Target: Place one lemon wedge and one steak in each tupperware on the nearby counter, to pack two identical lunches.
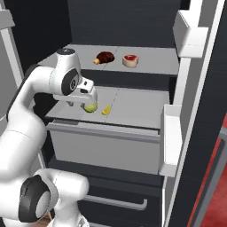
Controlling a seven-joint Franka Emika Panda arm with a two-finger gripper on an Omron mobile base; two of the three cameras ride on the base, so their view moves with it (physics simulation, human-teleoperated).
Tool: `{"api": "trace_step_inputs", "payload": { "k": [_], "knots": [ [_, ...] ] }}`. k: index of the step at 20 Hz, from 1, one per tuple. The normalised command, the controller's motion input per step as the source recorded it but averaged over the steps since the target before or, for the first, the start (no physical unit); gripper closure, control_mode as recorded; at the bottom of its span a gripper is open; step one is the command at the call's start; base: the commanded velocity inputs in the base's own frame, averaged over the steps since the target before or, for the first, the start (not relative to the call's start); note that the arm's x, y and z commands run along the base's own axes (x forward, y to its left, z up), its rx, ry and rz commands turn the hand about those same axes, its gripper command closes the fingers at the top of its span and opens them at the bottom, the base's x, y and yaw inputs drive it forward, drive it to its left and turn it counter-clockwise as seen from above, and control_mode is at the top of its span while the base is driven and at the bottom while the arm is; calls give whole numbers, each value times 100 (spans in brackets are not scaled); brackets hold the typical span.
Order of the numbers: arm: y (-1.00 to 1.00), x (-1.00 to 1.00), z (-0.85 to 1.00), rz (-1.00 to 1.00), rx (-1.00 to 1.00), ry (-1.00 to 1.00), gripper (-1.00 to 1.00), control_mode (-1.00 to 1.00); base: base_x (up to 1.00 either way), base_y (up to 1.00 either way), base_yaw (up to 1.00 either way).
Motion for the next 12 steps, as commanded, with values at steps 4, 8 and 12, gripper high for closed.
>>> {"api": "trace_step_inputs", "payload": {
  "k": [4,8,12],
  "knots": [
    [-13,-26,2,-1,3,-9,-100,-100,0,0,0],
    [-14,-53,16,-1,1,-33,-100,-100,0,0,0],
    [-14,-35,-3,-7,0,-21,-100,-100,0,0,0]
  ]
}}
